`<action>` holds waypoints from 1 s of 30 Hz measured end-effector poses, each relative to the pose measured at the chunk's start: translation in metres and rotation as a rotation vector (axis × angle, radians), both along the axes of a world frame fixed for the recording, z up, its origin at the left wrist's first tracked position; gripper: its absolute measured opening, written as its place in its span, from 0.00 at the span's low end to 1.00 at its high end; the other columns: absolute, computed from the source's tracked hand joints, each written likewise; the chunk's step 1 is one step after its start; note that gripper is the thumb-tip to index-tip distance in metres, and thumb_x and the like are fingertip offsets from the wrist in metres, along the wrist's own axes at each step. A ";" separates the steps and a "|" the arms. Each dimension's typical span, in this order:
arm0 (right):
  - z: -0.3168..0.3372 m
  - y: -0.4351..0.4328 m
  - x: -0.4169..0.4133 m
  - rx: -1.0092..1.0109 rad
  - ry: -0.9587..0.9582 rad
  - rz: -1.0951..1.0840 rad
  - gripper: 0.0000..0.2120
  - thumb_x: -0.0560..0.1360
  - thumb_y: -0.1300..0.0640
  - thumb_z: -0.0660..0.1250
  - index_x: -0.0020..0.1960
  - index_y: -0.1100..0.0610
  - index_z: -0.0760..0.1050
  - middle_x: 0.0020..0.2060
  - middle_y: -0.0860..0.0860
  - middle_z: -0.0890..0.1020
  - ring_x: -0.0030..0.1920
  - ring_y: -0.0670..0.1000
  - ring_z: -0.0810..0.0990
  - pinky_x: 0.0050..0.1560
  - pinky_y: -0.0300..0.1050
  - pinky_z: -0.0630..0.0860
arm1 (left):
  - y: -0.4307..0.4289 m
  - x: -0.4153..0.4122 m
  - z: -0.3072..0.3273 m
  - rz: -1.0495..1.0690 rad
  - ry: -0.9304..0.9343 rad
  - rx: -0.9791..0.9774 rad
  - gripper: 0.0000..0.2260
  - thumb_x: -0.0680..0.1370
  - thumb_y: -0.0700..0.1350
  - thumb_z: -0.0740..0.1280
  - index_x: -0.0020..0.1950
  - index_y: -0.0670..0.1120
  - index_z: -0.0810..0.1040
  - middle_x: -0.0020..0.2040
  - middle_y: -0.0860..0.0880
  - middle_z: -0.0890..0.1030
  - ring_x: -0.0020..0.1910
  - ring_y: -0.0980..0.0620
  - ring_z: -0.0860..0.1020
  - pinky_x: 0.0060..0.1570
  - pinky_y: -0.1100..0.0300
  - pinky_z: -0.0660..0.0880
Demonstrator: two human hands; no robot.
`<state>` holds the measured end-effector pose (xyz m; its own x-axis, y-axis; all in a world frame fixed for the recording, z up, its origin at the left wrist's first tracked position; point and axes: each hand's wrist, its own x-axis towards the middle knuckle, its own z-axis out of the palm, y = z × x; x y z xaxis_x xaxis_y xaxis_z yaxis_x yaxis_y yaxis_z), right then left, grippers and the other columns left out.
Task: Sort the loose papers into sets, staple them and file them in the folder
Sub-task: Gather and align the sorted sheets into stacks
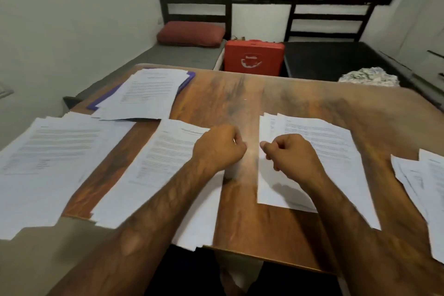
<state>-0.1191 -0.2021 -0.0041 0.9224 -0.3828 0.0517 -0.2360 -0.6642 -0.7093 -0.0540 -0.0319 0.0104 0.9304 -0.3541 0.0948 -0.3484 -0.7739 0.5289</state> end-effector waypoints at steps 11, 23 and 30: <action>-0.030 -0.090 0.008 -0.416 -0.013 -0.146 0.15 0.81 0.42 0.64 0.49 0.49 0.84 0.50 0.47 0.85 0.51 0.48 0.77 0.51 0.45 0.72 | -0.129 0.046 -0.029 -0.215 -0.142 0.053 0.10 0.80 0.54 0.67 0.60 0.54 0.78 0.62 0.52 0.78 0.61 0.49 0.75 0.62 0.52 0.76; -0.058 -0.128 0.020 -0.458 0.038 -0.198 0.22 0.80 0.38 0.60 0.68 0.47 0.77 0.69 0.45 0.79 0.68 0.49 0.76 0.70 0.57 0.69 | -0.143 0.062 -0.074 -0.275 -0.296 0.176 0.17 0.81 0.56 0.54 0.67 0.55 0.72 0.66 0.53 0.73 0.62 0.53 0.69 0.63 0.51 0.66; -0.056 -0.131 0.023 -0.439 0.036 -0.209 0.20 0.80 0.40 0.64 0.67 0.47 0.78 0.68 0.45 0.79 0.67 0.49 0.77 0.70 0.58 0.69 | -0.140 0.063 -0.073 -0.121 -0.235 0.174 0.27 0.81 0.59 0.53 0.74 0.46 0.70 0.69 0.46 0.72 0.67 0.47 0.67 0.68 0.48 0.66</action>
<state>-0.0965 -0.3334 -0.0606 0.8325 -0.5089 0.2193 -0.4152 -0.8349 -0.3613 0.0087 -0.1715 -0.0631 0.8403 -0.4906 0.2306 -0.5405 -0.7912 0.2862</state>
